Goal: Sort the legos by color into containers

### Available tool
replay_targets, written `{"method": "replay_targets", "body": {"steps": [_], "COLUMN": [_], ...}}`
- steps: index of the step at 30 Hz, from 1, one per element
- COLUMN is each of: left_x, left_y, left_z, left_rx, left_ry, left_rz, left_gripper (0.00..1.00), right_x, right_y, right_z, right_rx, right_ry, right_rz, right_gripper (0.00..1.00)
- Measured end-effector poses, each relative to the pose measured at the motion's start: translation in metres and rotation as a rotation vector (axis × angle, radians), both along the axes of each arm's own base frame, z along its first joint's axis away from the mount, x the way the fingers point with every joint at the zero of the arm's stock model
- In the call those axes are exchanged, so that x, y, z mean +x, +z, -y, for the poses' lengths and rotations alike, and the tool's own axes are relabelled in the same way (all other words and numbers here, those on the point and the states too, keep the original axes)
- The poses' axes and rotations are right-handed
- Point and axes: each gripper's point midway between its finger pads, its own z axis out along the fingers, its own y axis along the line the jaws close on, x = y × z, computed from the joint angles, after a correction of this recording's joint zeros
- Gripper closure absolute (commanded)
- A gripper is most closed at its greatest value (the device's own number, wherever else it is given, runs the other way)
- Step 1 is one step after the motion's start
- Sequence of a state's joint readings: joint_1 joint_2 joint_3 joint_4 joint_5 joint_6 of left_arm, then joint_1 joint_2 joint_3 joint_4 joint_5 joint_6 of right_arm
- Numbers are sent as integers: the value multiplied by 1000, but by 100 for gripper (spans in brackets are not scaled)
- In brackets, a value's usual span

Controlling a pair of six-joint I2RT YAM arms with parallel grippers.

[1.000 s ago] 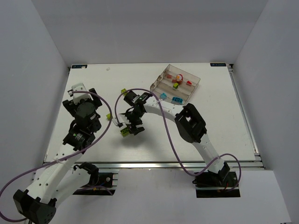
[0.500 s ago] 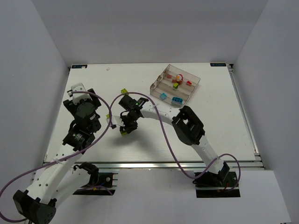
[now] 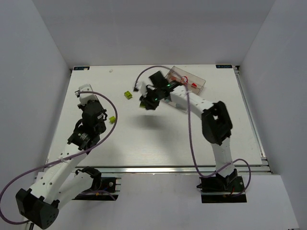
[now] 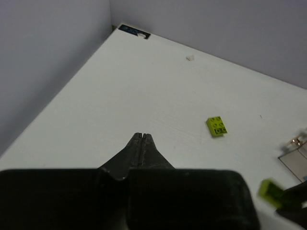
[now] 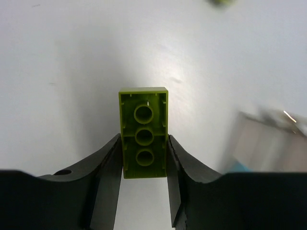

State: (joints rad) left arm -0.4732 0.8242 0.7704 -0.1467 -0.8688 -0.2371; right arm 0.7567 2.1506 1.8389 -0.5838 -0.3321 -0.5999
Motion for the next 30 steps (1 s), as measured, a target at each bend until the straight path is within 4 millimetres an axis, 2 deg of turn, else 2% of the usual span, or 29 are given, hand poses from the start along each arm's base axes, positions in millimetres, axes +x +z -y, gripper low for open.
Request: {"method": "replay_targets", "body": {"steps": [3,6,7,8,9,10,13,15,17,20,23,26,28,29,30], "left_x": [9,19,24,29,33,36,39,34,29,24,24,24,24,24,24], "left_y": [-13,-27,-34,-42,-53,-63,-102,-126,-140,-146,-148,-153,-160,-164,-168], "left_z": [12,26,30,35,40,44,51,53,54,53,50,48,47,46,46], "left_rx": [-20,-41,-47,-50,-53,-55,-87,-113,-140,-175,-199,-222,-239,-246,-253], "left_ry": [-50,-102,-122,-139,-161,-179,-223,-240,-257,-270,-275,-277,-278,-279,-279], "left_rz": [-51,-119,-157,-192,-238,-282,-429,-520,-583,-617,-624,-643,-665,-678,-691], "left_gripper": [100,100,94,83,68,36,14,13,12,9,8,8,8,8,7], "right_x": [43,74,83,90,96,101,118,131,141,156,168,177,183,185,186], "right_y": [45,84,93,99,101,99,82,62,41,18,8,12,19,22,24], "right_z": [51,95,106,114,121,129,150,168,187,213,233,248,250,251,250], "right_rx": [75,110,119,125,125,114,58,1,-66,-149,-204,-239,-248,-251,-253], "right_ry": [-232,-442,-495,-535,-571,-599,-663,-706,-739,-777,-797,-799,-792,-786,-779], "right_rz": [50,129,153,171,178,179,173,169,160,151,166,199,226,235,240], "right_gripper": [100,100,100,100,100,100,100,100,100,100,100,100,82,65,57]}}
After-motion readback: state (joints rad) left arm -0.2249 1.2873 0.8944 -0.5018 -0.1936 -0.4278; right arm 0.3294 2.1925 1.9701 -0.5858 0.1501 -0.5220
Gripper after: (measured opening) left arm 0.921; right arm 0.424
